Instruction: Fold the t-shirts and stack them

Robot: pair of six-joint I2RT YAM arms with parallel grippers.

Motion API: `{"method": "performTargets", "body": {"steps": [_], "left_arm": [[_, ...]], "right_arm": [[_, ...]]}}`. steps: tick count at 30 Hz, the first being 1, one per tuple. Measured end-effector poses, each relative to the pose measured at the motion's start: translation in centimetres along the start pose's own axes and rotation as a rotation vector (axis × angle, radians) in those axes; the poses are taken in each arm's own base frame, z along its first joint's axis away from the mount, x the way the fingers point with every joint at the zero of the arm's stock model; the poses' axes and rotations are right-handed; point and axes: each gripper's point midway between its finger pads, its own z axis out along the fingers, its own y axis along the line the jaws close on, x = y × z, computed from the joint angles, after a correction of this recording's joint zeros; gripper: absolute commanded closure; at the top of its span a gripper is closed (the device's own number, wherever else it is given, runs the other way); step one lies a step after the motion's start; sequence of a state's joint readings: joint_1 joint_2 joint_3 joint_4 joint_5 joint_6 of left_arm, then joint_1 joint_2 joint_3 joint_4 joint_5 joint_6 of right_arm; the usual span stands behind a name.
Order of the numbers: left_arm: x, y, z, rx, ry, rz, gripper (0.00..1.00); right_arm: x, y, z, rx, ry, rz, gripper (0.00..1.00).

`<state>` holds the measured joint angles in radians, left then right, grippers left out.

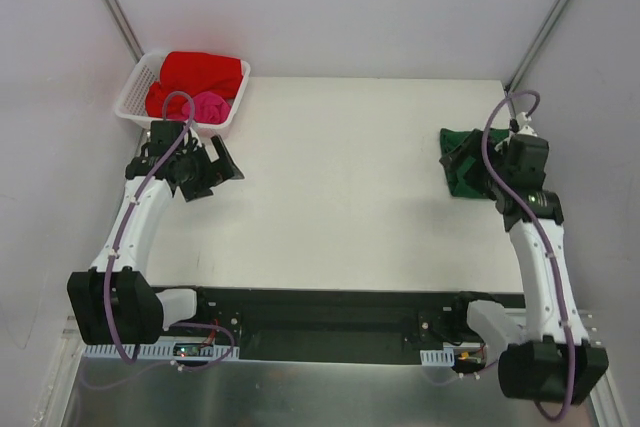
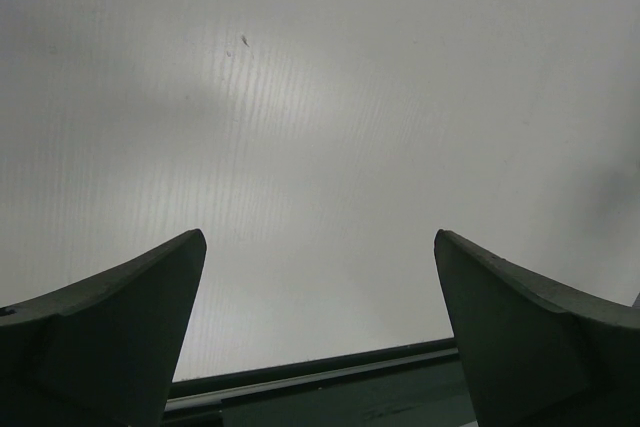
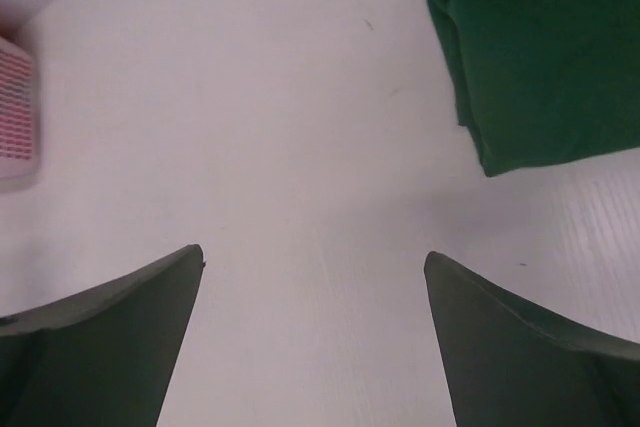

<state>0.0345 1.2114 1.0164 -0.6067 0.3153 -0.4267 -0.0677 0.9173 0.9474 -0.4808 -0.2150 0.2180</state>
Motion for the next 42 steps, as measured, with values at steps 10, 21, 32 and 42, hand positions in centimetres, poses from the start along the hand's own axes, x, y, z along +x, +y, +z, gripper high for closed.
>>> {"method": "performTargets", "body": {"steps": [10, 21, 32, 42], "left_arm": [[0.1, -0.3, -0.1, 0.020, -0.003, 0.003, 0.01], [-0.2, 0.1, 0.1, -0.006, -0.012, -0.001, 0.01], [0.0, 0.7, 1.4, -0.025, 0.028, -0.015, 0.01], [-0.4, 0.4, 1.3, -0.017, 0.016, -0.007, 0.01]], "right_arm": [[-4.7, -5.8, 14.8, 0.261, 0.101, 0.061, 0.04], [-0.8, -10.0, 20.7, 0.291, 0.124, 0.322, 0.04], [3.9, -7.7, 21.7, 0.220, 0.179, 0.342, 0.04], [0.2, -2.9, 15.4, 0.114, 0.069, 0.151, 0.04]]}}
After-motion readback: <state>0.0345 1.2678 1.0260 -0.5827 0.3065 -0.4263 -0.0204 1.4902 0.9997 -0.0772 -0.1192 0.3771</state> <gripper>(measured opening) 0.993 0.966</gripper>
